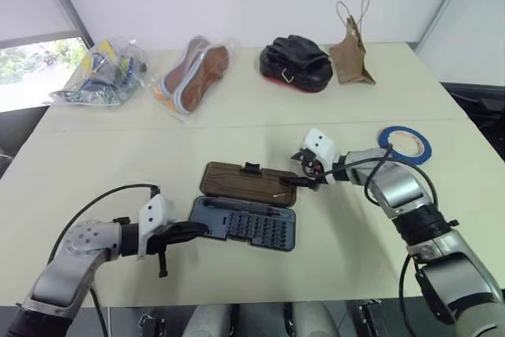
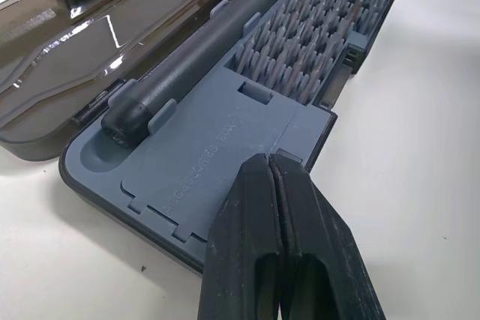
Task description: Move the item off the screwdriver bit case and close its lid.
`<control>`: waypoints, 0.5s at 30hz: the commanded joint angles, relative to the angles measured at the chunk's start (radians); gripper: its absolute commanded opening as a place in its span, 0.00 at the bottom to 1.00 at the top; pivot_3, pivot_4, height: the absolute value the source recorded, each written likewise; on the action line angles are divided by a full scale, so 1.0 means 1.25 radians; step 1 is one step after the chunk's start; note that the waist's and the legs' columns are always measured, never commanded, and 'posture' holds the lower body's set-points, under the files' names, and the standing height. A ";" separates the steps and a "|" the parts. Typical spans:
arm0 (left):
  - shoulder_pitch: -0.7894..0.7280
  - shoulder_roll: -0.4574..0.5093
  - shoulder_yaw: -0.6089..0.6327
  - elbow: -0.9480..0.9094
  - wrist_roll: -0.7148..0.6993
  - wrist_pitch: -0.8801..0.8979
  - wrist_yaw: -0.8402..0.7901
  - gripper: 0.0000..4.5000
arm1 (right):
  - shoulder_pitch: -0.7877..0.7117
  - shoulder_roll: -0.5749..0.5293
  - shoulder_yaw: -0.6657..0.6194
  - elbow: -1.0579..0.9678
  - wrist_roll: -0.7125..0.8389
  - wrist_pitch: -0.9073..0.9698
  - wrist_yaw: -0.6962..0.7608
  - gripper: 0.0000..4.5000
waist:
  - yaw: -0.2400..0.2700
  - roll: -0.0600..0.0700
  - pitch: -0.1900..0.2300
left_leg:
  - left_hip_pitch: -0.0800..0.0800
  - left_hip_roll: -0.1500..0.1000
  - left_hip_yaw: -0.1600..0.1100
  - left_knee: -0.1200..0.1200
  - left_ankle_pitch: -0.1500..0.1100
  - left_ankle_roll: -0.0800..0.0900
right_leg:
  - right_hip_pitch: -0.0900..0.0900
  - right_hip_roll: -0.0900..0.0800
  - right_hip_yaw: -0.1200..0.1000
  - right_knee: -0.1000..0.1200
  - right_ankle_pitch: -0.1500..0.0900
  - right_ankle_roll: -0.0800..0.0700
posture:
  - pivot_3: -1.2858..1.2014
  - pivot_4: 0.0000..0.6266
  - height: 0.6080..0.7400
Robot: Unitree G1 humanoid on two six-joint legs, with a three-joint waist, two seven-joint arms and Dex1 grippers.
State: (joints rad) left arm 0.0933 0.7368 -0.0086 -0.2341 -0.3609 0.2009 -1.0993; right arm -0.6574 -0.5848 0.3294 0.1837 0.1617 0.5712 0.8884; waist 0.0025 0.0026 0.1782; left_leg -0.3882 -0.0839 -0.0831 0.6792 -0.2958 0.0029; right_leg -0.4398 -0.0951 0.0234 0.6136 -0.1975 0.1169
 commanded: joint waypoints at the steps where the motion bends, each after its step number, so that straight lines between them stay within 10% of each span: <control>1: 0.037 -0.010 -0.024 0.049 0.027 0.014 0.020 0.00 | -0.006 -0.005 0.026 -0.008 -0.036 -0.014 0.030 0.34 | 0.000 0.001 -0.001 | 0.000 0.000 0.000 0.000 0.000 0.000 | 0.001 0.000 0.000 0.000 0.000 0.000 | 0.52 0.24 1.00; 4: 0.037 -0.018 -0.018 0.079 0.026 -0.001 0.021 0.00 | 0.002 -0.007 0.044 -0.017 -0.049 -0.031 0.059 0.01 | 0.000 0.002 -0.002 | 0.008 0.000 0.000 -0.002 0.000 0.000 | 0.007 0.000 0.000 -0.001 0.000 0.000 | 0.52 0.24 1.00; 15: 0.021 -0.053 -0.034 0.139 0.033 -0.029 0.037 0.00 | -0.053 -0.002 0.020 0.066 -0.160 -0.293 0.016 0.01 | -0.015 0.001 -0.012 | 0.020 0.000 0.000 -0.010 0.001 -0.001 | 0.015 0.000 0.000 -0.002 -0.002 -0.002 | 0.52 0.24 1.00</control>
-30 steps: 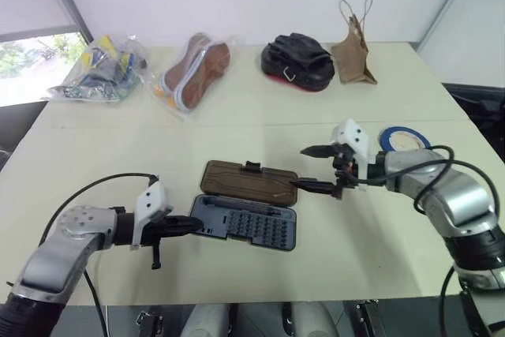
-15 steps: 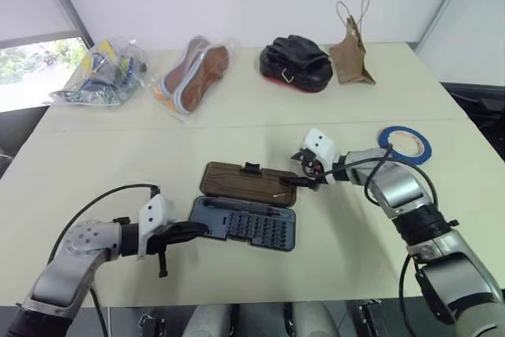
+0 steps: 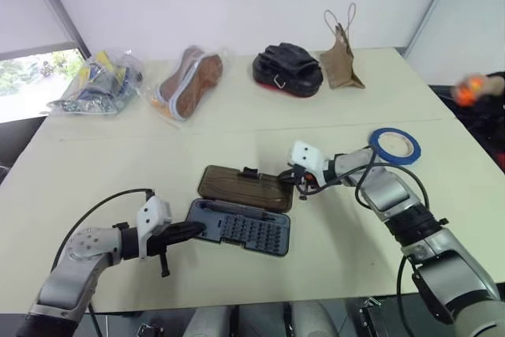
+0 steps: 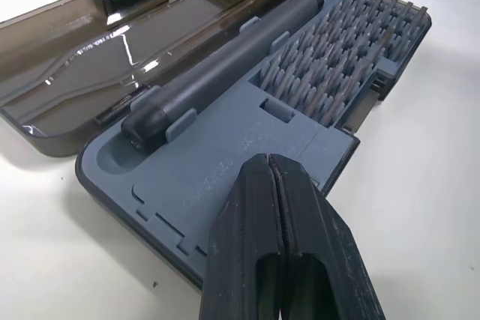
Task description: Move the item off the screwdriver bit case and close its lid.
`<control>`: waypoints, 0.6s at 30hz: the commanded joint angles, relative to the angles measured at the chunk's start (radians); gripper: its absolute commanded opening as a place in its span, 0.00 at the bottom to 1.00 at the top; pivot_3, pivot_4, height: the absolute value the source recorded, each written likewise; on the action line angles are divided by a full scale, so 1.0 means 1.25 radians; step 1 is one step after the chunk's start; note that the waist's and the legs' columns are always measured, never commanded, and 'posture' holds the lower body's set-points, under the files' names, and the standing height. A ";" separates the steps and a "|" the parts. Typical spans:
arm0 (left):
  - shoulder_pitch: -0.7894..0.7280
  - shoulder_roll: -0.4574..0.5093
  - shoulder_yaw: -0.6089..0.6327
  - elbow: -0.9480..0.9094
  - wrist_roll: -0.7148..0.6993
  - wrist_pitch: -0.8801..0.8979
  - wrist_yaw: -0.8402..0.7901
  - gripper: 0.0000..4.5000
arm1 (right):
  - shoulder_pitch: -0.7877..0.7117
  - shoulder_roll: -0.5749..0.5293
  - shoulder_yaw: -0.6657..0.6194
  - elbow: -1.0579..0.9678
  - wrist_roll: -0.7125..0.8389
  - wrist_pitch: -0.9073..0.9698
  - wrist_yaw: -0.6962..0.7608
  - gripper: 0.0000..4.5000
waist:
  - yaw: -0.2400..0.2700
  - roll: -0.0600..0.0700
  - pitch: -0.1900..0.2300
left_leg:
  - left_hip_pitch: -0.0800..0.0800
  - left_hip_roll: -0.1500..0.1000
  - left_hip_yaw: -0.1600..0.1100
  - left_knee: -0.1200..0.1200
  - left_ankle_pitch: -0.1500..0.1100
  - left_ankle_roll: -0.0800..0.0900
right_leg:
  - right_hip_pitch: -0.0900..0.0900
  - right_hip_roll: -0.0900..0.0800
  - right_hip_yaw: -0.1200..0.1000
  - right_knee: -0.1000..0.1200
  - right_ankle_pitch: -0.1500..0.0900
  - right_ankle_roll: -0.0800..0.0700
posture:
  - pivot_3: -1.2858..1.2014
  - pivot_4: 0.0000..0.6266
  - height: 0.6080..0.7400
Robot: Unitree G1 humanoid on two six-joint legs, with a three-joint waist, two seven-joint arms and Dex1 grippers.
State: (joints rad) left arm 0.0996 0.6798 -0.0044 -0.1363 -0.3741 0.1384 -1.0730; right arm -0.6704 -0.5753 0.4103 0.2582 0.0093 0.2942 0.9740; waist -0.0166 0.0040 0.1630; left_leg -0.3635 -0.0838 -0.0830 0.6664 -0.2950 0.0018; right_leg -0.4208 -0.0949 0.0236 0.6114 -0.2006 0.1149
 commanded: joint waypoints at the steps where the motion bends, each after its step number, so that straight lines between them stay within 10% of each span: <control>1: 0.013 -0.012 -0.038 0.064 0.044 0.021 0.020 0.00 | -0.045 -0.019 -0.058 -0.012 -0.043 -0.095 -0.057 0.01 | 0.002 0.000 0.000 | 0.000 0.000 0.000 0.000 0.000 0.000 | 0.000 0.000 0.000 0.000 0.000 0.000 | 0.52 0.24 1.00; 6: 0.005 -0.031 -0.026 0.043 0.009 0.053 0.036 0.00 | -0.023 -0.053 -0.106 -0.122 -0.041 -0.125 -0.062 0.01 | 0.007 0.000 0.000 | 0.001 -0.001 0.000 0.000 0.000 0.000 | 0.001 -0.001 0.000 0.000 0.000 0.000 | 0.52 0.24 1.00; 13: -0.063 -0.005 0.194 -0.187 -0.624 0.499 0.141 0.00 | 0.056 -0.084 -0.116 -0.243 -0.058 -0.145 -0.064 0.01 | 0.004 -0.007 0.005 | -0.009 -0.002 -0.003 0.001 0.001 -0.001 | -0.008 -0.001 -0.001 0.001 0.001 0.003 | 0.52 0.24 1.00; 18: -0.283 -0.002 0.318 -0.083 -0.808 0.542 0.355 0.00 | 0.062 -0.076 -0.117 -0.231 -0.071 -0.162 -0.073 0.01 | 0.003 -0.008 0.006 | -0.008 -0.001 -0.004 0.000 0.002 -0.003 | -0.008 0.000 -0.001 0.002 0.001 0.002 | 0.52 0.24 1.00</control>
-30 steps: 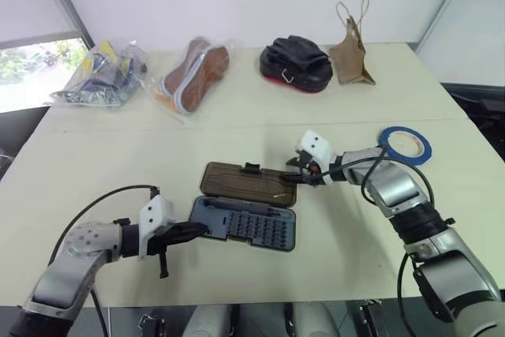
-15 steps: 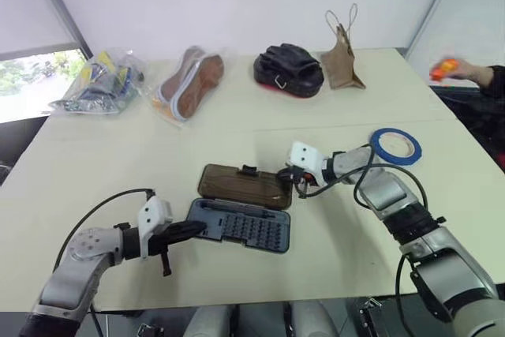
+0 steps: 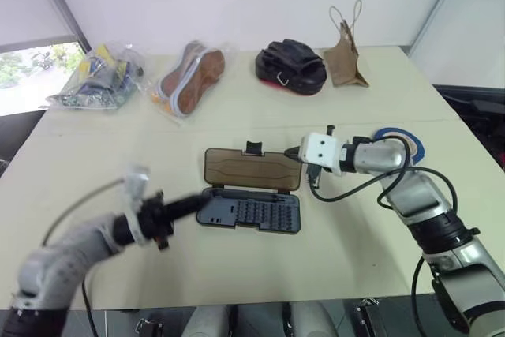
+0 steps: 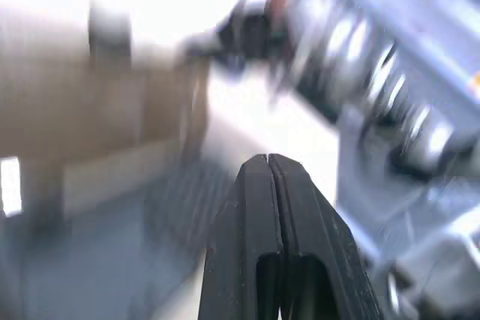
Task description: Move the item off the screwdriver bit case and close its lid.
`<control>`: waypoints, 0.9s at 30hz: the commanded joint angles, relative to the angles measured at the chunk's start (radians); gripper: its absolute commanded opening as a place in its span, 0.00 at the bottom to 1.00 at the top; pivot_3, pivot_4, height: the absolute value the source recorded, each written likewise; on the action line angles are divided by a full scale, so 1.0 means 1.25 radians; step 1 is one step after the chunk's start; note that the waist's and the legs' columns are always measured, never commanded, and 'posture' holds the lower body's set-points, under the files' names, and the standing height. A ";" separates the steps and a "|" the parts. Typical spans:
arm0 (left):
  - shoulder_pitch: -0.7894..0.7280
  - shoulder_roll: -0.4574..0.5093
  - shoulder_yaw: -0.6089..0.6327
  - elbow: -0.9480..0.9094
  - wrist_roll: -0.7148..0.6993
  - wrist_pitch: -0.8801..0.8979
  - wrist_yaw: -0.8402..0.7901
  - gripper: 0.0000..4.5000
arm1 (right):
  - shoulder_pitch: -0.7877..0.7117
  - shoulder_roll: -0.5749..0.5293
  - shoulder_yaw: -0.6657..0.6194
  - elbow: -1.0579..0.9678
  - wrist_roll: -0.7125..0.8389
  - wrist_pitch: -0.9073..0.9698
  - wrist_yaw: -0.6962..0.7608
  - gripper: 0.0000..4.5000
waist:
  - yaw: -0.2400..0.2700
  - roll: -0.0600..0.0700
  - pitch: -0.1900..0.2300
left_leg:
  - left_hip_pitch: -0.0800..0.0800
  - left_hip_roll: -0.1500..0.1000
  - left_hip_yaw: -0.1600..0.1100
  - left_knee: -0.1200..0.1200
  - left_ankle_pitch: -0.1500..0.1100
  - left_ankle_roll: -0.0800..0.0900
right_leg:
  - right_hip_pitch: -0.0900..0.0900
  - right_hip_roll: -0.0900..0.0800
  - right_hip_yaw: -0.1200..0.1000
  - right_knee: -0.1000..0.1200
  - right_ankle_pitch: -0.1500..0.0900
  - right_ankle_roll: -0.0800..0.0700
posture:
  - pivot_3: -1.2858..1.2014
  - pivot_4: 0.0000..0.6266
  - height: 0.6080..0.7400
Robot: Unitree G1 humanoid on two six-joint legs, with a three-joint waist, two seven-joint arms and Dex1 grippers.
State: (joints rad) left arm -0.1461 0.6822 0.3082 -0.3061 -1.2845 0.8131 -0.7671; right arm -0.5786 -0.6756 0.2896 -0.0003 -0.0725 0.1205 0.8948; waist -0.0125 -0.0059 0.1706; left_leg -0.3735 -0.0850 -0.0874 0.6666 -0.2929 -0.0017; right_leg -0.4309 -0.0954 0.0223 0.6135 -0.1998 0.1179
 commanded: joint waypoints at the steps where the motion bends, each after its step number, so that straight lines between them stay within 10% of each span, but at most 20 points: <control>1: -0.131 -0.013 0.076 0.093 -0.059 -0.012 0.150 0.00 | -0.013 0.006 -0.020 -0.021 -0.009 -0.026 -0.011 0.01 | -0.001 0.000 0.000 | 0.000 0.000 0.000 0.000 0.000 0.000 | 0.000 0.000 0.000 0.000 0.000 0.000 | 0.52 0.24 1.00; 7: -0.256 -0.028 -0.117 0.363 0.396 -0.222 0.150 0.00 | -0.021 0.023 -0.024 -0.008 -0.010 -0.030 -0.014 0.01 | -0.002 0.000 0.000 | 0.000 -0.002 0.002 -0.002 0.000 -0.001 | 0.000 0.000 0.001 -0.002 0.000 0.000 | 0.52 0.24 1.00; 18: -0.398 -0.130 -0.300 0.684 0.629 -0.336 -0.185 0.00 | -0.025 0.044 -0.025 -0.021 -0.010 0.003 -0.006 0.01 | -0.004 -0.005 0.003 | -0.002 -0.002 0.001 -0.002 0.000 0.000 | -0.002 0.000 0.001 -0.002 0.000 0.000 | 0.52 0.24 1.00; 27: -0.426 -0.129 -0.256 0.712 0.630 -0.285 -0.298 0.00 | -0.017 0.050 -0.128 -0.174 0.139 0.251 0.011 0.77 | 0.000 -0.005 0.003 | -0.003 -0.002 0.001 -0.002 0.000 0.000 | -0.003 -0.001 0.001 -0.002 0.000 0.000 | 0.52 0.24 1.00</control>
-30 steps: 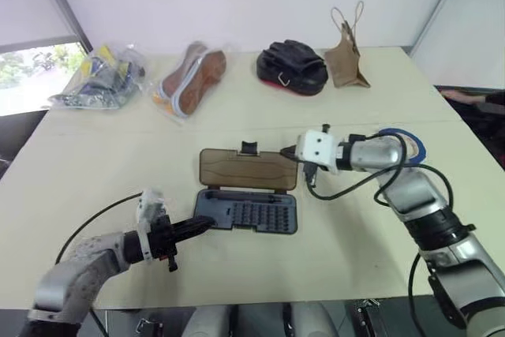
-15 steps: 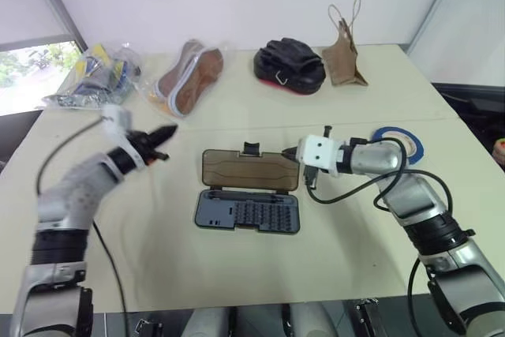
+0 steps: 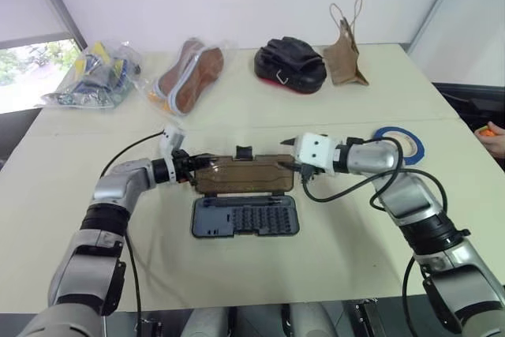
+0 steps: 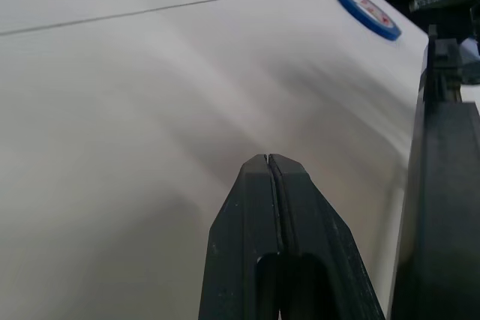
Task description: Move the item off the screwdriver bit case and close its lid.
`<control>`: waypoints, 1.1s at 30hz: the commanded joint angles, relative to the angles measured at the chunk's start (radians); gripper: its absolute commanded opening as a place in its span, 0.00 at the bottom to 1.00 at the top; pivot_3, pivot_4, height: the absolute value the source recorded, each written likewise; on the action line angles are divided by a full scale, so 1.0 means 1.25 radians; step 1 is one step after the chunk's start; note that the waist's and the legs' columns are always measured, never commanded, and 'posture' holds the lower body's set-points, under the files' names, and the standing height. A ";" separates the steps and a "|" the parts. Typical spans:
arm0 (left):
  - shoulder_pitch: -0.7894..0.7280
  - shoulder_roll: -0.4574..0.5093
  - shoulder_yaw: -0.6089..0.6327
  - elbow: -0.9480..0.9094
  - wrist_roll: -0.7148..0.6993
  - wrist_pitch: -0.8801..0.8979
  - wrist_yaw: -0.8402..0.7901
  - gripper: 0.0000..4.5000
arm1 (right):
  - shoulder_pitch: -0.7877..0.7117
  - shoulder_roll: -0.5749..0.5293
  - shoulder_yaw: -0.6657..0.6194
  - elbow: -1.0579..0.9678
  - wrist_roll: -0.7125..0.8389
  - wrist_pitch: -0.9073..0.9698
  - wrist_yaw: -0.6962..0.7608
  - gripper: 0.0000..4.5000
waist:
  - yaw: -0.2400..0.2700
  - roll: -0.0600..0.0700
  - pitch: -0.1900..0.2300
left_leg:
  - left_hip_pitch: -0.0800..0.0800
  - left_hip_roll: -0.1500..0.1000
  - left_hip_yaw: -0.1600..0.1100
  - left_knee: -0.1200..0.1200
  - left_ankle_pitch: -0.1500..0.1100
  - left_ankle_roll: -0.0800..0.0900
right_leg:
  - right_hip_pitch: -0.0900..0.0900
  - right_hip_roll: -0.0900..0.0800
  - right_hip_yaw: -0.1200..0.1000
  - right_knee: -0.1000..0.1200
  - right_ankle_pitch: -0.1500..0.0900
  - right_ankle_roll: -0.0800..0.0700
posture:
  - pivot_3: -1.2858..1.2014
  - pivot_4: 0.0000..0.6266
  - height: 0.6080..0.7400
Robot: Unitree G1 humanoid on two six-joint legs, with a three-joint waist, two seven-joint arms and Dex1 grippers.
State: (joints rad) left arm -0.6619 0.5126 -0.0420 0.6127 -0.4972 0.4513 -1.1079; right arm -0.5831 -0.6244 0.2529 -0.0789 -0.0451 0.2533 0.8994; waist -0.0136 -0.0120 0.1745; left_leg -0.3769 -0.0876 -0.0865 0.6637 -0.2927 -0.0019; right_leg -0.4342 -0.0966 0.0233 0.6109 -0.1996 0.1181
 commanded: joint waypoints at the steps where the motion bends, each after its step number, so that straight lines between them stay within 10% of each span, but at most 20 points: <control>1: -0.013 0.009 0.027 -0.030 0.000 0.010 -0.031 0.00 | -0.020 0.026 -0.140 -0.141 0.181 0.226 0.001 0.77 | 0.001 0.000 0.000 | 0.000 0.000 0.000 0.000 0.000 0.000 | 0.000 0.000 0.000 0.000 0.000 0.000 | 0.52 0.24 1.00; 5: 0.003 0.030 0.053 -0.138 -0.056 0.097 -0.081 0.00 | -0.086 0.047 -0.511 -0.164 0.662 0.606 -0.035 0.77 | 0.003 0.000 0.001 | -0.002 0.000 -0.002 0.000 0.000 0.000 | -0.001 -0.001 0.000 0.000 0.000 0.000 | 0.52 0.24 1.00; 11: 0.124 0.149 -0.025 -0.477 -0.117 0.228 -0.213 0.00 | -0.080 0.022 -0.630 -0.140 0.783 0.670 -0.137 0.77 | -0.005 0.002 0.001 | -0.007 0.000 -0.002 -0.001 -0.001 0.001 | -0.006 -0.002 0.000 -0.002 0.000 -0.001 | 0.52 0.24 1.00; 18: 0.243 0.298 -0.120 -0.594 -0.032 0.139 -0.330 0.00 | -0.043 -0.002 -0.553 -0.188 0.805 0.663 -0.159 0.77 | -0.002 0.006 0.003 | -0.008 0.002 0.001 -0.001 0.000 0.001 | -0.009 -0.001 0.002 0.001 0.000 -0.001 | 0.52 0.24 1.00; 29: -0.039 0.121 0.148 -0.364 -0.222 0.318 -0.084 0.00 | 0.084 -0.093 -0.233 -0.389 0.706 0.587 -0.063 0.77 | 0.003 0.001 0.006 | -0.011 0.000 0.000 0.003 0.001 0.000 | -0.008 -0.001 -0.001 0.000 0.000 0.001 | 0.52 0.24 1.00; 33: -0.048 0.100 0.046 -0.282 -0.075 0.179 -0.084 0.00 | 0.104 -0.093 -0.123 -0.417 0.652 0.547 -0.037 0.38 | 0.002 0.001 0.006 | -0.011 0.000 0.000 0.003 0.000 0.000 | -0.008 -0.001 -0.001 0.000 0.000 0.001 | 0.52 0.24 1.00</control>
State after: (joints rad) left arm -0.7105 0.6421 0.0565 0.2312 -0.6636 0.7524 -1.2140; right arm -0.4527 -0.7366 0.0626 -0.5548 0.7912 0.9725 0.8342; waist -0.0115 -0.0109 0.1825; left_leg -0.3900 -0.0877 -0.0863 0.6676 -0.2927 -0.0008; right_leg -0.4445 -0.0978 0.0218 0.6107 -0.1995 0.1187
